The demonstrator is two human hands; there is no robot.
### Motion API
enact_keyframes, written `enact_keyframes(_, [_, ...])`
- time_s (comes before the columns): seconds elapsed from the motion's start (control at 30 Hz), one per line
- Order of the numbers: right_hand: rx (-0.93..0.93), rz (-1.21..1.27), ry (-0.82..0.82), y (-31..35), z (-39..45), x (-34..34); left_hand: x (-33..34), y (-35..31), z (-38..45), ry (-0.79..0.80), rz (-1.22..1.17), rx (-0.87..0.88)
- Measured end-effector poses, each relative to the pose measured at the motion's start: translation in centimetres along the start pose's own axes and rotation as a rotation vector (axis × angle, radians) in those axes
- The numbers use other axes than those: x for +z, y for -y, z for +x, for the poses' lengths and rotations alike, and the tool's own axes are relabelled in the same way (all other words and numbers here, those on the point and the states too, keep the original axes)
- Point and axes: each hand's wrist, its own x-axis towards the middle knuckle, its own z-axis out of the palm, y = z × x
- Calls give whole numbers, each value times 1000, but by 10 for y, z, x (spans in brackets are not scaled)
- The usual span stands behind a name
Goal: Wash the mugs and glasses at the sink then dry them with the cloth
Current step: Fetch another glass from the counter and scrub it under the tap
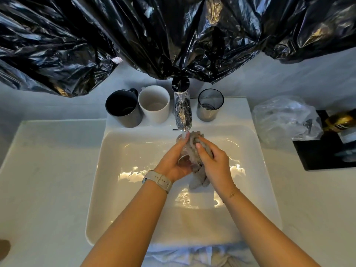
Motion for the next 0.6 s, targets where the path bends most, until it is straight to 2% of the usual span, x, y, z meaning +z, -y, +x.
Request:
enact_keyframes(0.1, [12,46,-32,-2,2,-13,6,1,7,-29,-210,-99])
enact_keyframes(0.23, [188,258,-148,-8,0,-20,2,-2,12,-57,-462,-114])
enact_keyframes(0.37, [352,410,-215,-13,2,-12,-3,-5,7,-66,-583,-75])
enact_keyframes(0.6, [359,381,-177,-10,6,-1,-19,-7,-7,-64,-632,-17])
